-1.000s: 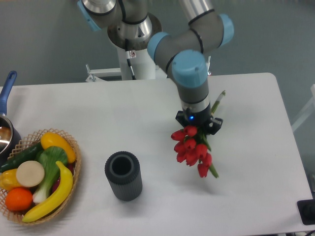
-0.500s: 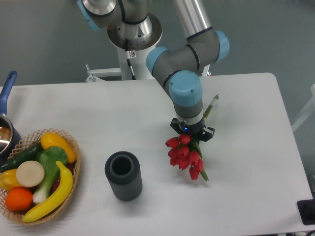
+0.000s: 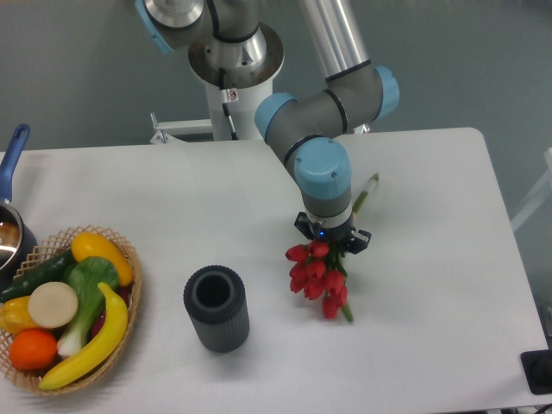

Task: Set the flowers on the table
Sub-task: 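Lower the tulip bunch onto the table beside the black cylinder, then open the gripper, release the tulips, and raise the gripper away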

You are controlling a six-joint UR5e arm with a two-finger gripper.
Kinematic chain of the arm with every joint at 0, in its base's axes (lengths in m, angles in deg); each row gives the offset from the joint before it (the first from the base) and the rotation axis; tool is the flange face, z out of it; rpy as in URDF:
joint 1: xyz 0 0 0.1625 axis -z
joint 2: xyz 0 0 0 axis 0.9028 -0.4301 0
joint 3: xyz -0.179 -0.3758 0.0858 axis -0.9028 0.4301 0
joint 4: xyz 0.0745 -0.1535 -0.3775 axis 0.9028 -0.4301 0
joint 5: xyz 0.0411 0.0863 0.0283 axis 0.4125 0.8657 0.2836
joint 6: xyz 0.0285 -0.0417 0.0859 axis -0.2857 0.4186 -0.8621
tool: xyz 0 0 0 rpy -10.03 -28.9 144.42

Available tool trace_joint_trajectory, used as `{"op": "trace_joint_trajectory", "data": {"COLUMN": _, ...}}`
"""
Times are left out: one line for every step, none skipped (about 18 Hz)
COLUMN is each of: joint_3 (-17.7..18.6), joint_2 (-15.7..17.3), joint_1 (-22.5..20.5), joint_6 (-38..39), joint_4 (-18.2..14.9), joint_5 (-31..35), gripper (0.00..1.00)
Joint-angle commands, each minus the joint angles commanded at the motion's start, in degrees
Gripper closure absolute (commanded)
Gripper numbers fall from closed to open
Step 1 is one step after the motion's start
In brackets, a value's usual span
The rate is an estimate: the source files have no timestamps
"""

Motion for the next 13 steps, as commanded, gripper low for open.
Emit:
{"op": "trace_joint_trajectory", "data": {"joint_3": -0.2, "joint_2": 0.0, "joint_1": -0.1, "joint_6": -0.1, "joint_4": 0.0, "joint_5": -0.1, "gripper": 0.44}}
{"op": "trace_joint_trajectory", "data": {"joint_3": -0.3, "joint_2": 0.1, "joint_1": -0.1, "joint_6": -0.1, "joint_4": 0.1, "joint_5": -0.1, "gripper": 0.41}}
{"op": "trace_joint_trajectory", "data": {"joint_3": -0.4, "joint_2": 0.1, "joint_1": -0.1, "joint_6": -0.1, "joint_4": 0.1, "joint_5": -0.1, "gripper": 0.39}}
{"op": "trace_joint_trajectory", "data": {"joint_3": -0.4, "joint_2": 0.2, "joint_1": -0.1, "joint_6": -0.3, "joint_4": 0.1, "joint_5": -0.1, "gripper": 0.26}}
{"op": "trace_joint_trajectory", "data": {"joint_3": -0.5, "joint_2": 0.3, "joint_1": -0.1, "joint_6": -0.3, "joint_4": 0.1, "joint_5": -0.2, "gripper": 0.22}}
{"op": "trace_joint_trajectory", "data": {"joint_3": -0.5, "joint_2": 0.4, "joint_1": -0.1, "joint_6": -0.4, "joint_4": 0.0, "joint_5": 0.0, "gripper": 0.2}}
{"op": "trace_joint_trajectory", "data": {"joint_3": -0.5, "joint_2": 0.6, "joint_1": -0.1, "joint_6": -1.0, "joint_4": 0.0, "joint_5": 0.1, "gripper": 0.2}}
{"op": "trace_joint_trajectory", "data": {"joint_3": -0.4, "joint_2": 0.8, "joint_1": -0.1, "joint_6": -2.1, "joint_4": -0.1, "joint_5": 0.3, "gripper": 0.18}}
{"op": "trace_joint_trajectory", "data": {"joint_3": -0.4, "joint_2": 1.4, "joint_1": -0.2, "joint_6": -3.2, "joint_4": -0.1, "joint_5": 0.4, "gripper": 0.09}}
{"op": "trace_joint_trajectory", "data": {"joint_3": -0.4, "joint_2": 2.0, "joint_1": -0.3, "joint_6": -4.0, "joint_4": -0.2, "joint_5": 0.5, "gripper": 0.01}}
{"op": "trace_joint_trajectory", "data": {"joint_3": -0.4, "joint_2": 2.5, "joint_1": -0.7, "joint_6": -4.7, "joint_4": -0.2, "joint_5": 0.5, "gripper": 0.01}}
{"op": "trace_joint_trajectory", "data": {"joint_3": -0.4, "joint_2": 3.6, "joint_1": -1.7, "joint_6": -5.5, "joint_4": -0.2, "joint_5": 0.4, "gripper": 0.0}}
{"op": "trace_joint_trajectory", "data": {"joint_3": -0.5, "joint_2": 4.3, "joint_1": -2.5, "joint_6": -6.7, "joint_4": -0.2, "joint_5": -0.1, "gripper": 0.0}}
